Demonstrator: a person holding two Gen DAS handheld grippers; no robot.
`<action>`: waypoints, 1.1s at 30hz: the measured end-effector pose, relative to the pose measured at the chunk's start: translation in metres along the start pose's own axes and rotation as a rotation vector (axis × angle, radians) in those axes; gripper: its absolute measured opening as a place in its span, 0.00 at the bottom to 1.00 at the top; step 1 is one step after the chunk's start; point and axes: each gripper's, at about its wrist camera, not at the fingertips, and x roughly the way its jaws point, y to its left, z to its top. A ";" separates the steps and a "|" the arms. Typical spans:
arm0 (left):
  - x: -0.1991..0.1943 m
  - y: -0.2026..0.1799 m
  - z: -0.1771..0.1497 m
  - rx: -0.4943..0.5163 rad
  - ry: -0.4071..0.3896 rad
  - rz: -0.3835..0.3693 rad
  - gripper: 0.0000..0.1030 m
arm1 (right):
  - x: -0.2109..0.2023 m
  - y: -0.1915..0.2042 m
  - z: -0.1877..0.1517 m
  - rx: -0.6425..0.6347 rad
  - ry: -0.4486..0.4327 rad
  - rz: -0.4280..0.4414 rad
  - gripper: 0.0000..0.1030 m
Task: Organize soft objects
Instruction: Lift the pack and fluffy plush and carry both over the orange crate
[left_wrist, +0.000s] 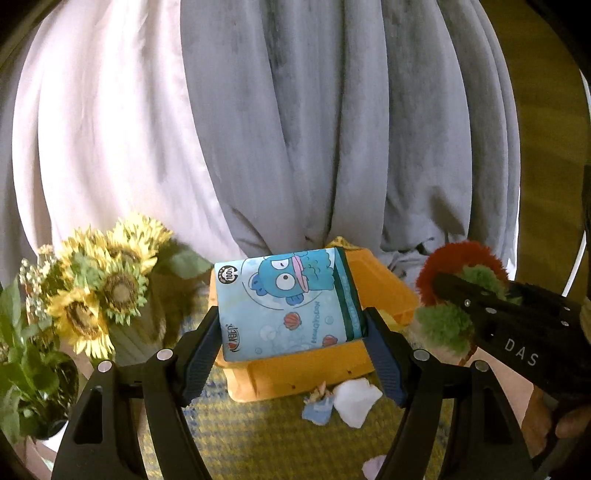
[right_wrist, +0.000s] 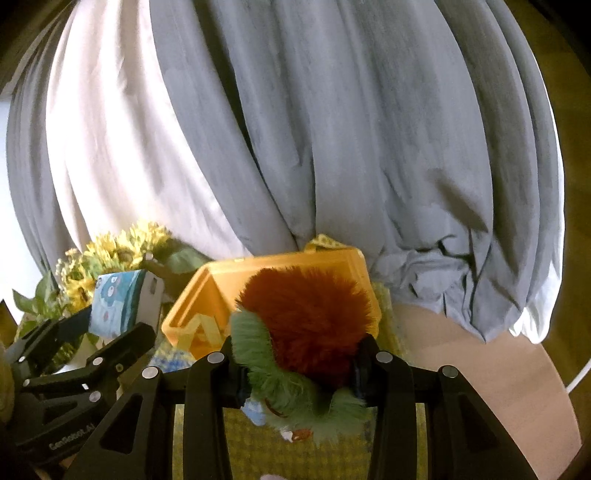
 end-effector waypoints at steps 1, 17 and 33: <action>0.000 0.000 0.002 0.000 -0.002 0.001 0.72 | 0.000 0.000 0.002 -0.001 -0.006 0.000 0.39; 0.028 0.010 0.037 0.021 -0.038 0.041 0.72 | 0.030 0.003 0.041 -0.002 -0.060 0.014 0.39; 0.100 0.026 0.042 0.016 0.084 0.055 0.72 | 0.094 0.001 0.057 -0.041 0.002 -0.007 0.39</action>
